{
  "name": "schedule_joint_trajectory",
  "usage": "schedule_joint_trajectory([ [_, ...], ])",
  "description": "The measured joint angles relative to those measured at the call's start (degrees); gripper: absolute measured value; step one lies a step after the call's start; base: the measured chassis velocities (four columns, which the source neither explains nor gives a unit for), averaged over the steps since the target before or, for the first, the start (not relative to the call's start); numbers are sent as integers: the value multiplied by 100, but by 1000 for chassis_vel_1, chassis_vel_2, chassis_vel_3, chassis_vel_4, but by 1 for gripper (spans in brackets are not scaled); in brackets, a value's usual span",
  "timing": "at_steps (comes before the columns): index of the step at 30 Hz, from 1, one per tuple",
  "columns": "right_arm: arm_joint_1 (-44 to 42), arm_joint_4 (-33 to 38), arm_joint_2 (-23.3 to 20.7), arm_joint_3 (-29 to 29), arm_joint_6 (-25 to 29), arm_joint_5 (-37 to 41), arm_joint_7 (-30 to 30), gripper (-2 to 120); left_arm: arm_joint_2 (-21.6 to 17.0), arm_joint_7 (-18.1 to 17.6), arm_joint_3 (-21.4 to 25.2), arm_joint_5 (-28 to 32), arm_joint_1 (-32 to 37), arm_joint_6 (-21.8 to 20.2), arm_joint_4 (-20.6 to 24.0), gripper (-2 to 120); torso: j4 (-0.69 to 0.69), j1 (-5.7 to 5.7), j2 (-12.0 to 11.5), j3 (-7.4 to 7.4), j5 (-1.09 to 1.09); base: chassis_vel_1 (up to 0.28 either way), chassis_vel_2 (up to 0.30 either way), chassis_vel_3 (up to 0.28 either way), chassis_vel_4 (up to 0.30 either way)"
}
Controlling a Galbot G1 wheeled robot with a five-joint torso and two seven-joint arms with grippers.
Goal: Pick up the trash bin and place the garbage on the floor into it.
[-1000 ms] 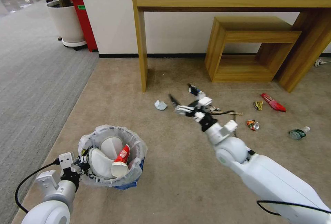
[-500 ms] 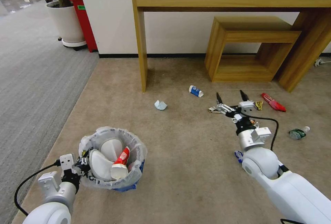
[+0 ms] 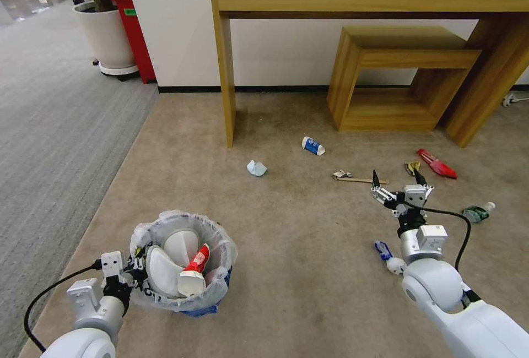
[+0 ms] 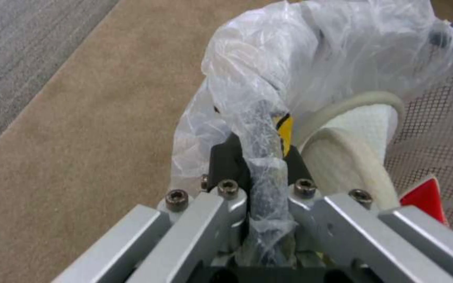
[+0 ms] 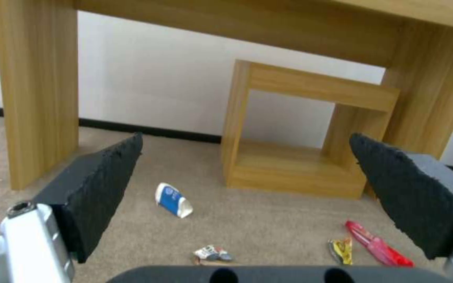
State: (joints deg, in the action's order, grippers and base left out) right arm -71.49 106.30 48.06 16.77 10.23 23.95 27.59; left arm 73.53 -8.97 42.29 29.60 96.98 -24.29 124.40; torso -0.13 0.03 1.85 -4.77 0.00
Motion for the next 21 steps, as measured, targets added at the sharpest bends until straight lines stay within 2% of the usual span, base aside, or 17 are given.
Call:
schedule_joint_trajectory([
  [9, -179, -58, 26, 122, 307, -150, -96, 100, 167, 116, 29, -93, 98, 52, 25, 3, -1, 0, 0, 0, 0, 0, 0, 0, 0],
  [21, -223, -97, 77, 219, 384, -128, -339, 100, 210, 252, 111, -178, 135, 191, 25, 3, 0, 0, 0, 0, 0, 0, 0, 0, 0],
])
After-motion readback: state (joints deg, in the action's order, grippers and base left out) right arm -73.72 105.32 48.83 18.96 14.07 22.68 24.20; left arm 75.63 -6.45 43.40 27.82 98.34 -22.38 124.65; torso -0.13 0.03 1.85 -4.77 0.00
